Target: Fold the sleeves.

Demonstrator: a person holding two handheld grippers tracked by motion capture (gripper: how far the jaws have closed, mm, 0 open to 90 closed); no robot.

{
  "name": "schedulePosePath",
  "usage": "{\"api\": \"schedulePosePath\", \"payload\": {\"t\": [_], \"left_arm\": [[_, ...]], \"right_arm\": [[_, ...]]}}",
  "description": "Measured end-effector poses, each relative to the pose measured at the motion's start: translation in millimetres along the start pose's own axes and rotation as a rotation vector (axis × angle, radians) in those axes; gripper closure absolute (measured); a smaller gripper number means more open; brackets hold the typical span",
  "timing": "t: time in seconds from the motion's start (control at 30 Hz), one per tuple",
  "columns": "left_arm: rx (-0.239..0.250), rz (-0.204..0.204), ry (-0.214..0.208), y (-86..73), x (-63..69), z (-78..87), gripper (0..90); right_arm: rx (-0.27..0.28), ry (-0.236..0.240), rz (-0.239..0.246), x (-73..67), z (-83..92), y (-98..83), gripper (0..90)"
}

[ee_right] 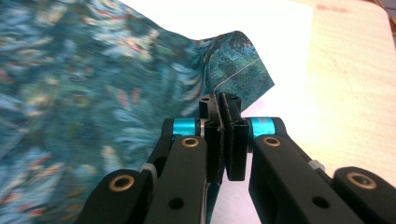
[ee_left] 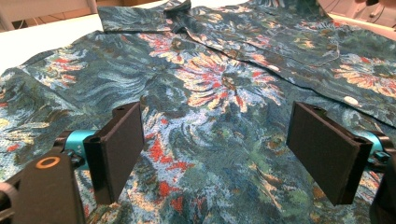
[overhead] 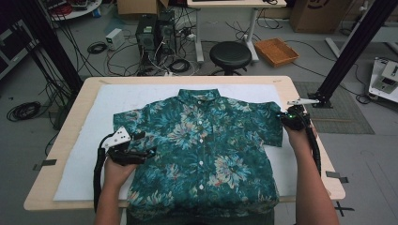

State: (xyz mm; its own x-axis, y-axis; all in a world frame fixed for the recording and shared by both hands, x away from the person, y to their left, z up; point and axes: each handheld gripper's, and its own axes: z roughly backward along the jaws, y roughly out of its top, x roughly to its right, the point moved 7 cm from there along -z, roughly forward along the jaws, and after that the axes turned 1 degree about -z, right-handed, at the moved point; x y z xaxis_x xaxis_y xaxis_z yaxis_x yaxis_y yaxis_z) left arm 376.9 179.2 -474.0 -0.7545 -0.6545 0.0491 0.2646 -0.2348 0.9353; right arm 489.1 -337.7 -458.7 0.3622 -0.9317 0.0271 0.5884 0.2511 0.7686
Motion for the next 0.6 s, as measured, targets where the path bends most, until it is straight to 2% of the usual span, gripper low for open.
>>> {"api": "schedulePosePath", "payload": {"t": [0.27, 0.6], "left_arm": [[0.000, -0.001, 0.001, 0.0, 0.2, -0.1, 19.2], [0.001, -0.002, -0.001, 0.1, 0.2, 0.2, 19.2]], "right_arm": [[0.041, 0.049, 0.080, -35.1, 12.7, 18.4, 89.0], [0.063, 0.092, 0.126, -65.3, 17.3, 30.5, 89.0]]}}
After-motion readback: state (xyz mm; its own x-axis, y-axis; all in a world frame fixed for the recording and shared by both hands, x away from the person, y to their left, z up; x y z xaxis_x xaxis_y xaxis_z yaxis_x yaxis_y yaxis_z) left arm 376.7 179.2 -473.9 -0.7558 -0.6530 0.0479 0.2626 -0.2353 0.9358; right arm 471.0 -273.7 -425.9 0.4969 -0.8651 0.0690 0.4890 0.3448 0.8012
